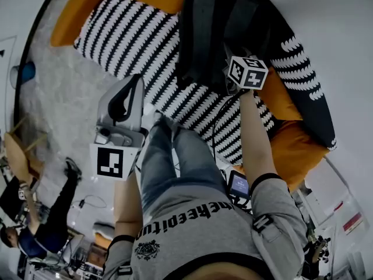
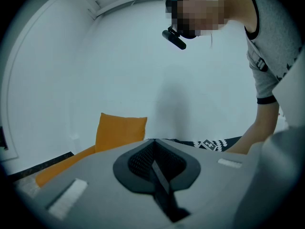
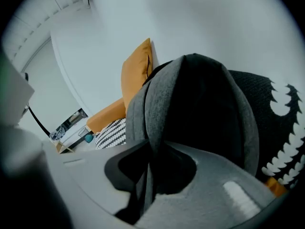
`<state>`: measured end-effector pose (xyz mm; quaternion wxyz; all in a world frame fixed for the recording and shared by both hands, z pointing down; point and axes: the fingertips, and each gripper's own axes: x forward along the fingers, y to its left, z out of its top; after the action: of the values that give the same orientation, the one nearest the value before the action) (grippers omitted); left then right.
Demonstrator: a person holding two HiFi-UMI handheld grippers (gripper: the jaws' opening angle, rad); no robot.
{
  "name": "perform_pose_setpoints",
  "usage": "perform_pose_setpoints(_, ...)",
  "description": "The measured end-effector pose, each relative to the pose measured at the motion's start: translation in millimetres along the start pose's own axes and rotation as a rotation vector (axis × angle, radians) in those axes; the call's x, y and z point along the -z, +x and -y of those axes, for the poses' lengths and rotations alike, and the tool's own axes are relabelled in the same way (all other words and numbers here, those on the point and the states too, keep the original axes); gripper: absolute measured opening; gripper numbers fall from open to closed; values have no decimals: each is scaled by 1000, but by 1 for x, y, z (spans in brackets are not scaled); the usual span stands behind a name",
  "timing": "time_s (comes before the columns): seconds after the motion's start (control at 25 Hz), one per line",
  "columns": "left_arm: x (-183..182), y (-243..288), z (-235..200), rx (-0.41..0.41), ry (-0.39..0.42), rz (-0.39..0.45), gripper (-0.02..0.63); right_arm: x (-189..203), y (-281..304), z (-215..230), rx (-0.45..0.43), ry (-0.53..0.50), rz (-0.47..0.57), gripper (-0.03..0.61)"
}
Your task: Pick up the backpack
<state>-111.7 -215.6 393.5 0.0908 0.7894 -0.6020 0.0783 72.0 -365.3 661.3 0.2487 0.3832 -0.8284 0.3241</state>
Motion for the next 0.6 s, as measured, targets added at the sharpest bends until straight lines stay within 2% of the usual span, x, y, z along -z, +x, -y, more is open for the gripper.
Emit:
perform_pose_setpoints(0.16, -18, -3, 4, 24, 13, 20, 18, -23, -28, -25, -19, -34, 60, 26)
perform_pose_setpoints(0.32, -22, -7, 7, 57, 18, 71, 18, -45, -54, -41, -4, -83, 151, 25)
perform_pose_setpoints(0.6, -52, -30, 20, 101, 50, 133, 18, -79, -126, -65, 34, -110, 289, 25)
